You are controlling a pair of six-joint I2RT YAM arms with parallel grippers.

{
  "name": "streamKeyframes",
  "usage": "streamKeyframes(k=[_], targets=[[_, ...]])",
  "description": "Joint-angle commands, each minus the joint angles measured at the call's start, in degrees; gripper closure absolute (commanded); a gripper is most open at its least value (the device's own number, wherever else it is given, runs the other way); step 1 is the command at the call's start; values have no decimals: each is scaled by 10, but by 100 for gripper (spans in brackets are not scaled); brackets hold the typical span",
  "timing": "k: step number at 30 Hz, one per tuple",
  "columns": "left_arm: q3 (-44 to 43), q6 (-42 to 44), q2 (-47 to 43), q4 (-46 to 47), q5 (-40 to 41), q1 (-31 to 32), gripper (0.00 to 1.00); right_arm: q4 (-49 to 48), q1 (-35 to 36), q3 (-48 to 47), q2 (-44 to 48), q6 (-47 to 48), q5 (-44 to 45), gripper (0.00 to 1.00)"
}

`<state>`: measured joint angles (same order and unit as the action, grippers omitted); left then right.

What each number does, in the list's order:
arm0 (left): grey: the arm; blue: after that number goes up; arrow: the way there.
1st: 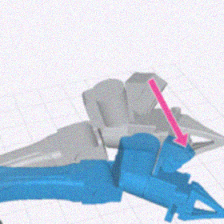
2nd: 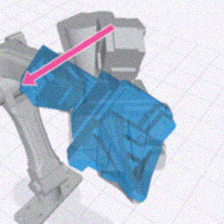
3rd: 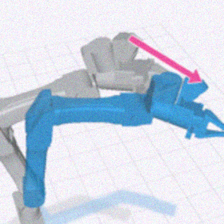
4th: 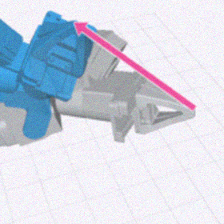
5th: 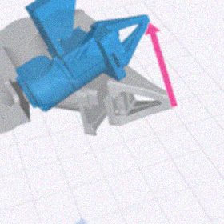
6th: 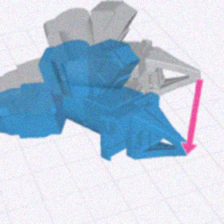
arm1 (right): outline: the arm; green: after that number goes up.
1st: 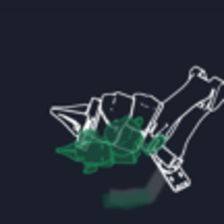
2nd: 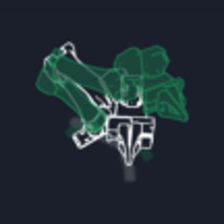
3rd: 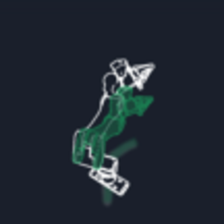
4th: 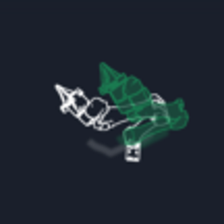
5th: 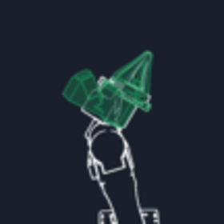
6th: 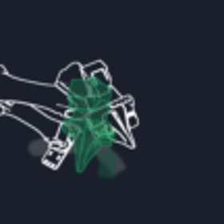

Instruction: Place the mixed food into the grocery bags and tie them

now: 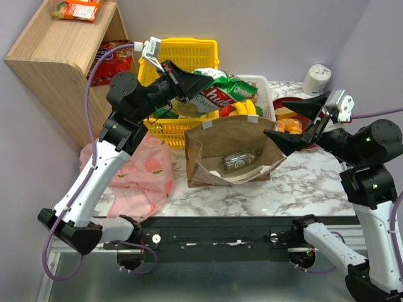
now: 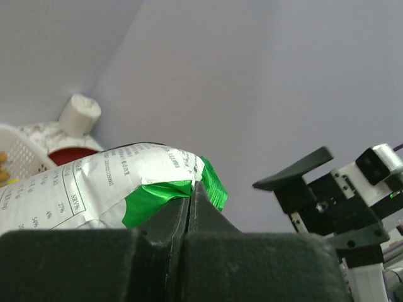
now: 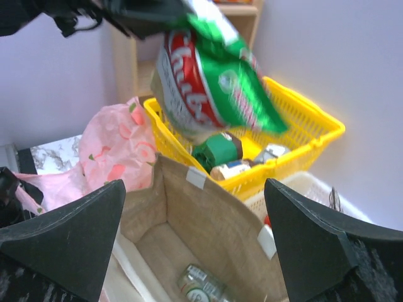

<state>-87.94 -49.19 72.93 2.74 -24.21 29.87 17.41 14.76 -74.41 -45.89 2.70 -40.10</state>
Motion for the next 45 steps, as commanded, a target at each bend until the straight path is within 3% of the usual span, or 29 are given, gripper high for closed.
streamKeyframes(k=[1,5,13,22,26,27,30,31,33,34,35,37,38,41,45], targets=[[19,16,-53,-121,-58,8,100,-37,-3,-42,-19,22,-82,0],[46,11,-69,-140,-91,14,100,-24,3,-64,-60,18,-117,0],[42,33,-55,-165,-113,52,100,38,129,-79,-113,87,-15,0],[10,42,-23,-159,-105,93,100,46,210,-53,-162,96,42,1],[14,35,-13,-117,-117,111,100,38,237,-27,-170,90,107,8],[12,33,-9,-112,-128,114,100,33,238,-13,-168,86,134,12],[11,56,-10,-119,-130,114,100,19,238,1,-135,69,174,47],[9,68,-13,-127,-118,114,100,18,238,7,-122,59,206,80],[10,96,-24,-156,-98,114,100,18,238,10,-85,49,242,97],[12,122,-30,-164,-75,114,95,24,238,10,-73,46,268,99],[16,132,-35,-175,-64,114,76,32,238,7,-63,46,280,99],[21,161,-51,-185,-43,114,53,64,238,-5,-39,45,315,99],[23,173,-56,-194,-23,114,33,75,238,-19,-34,47,329,99],[24,228,-81,-212,29,114,1,115,238,-36,-20,53,393,99],[24,283,-129,-248,125,114,1,161,238,-75,-12,56,451,99]])
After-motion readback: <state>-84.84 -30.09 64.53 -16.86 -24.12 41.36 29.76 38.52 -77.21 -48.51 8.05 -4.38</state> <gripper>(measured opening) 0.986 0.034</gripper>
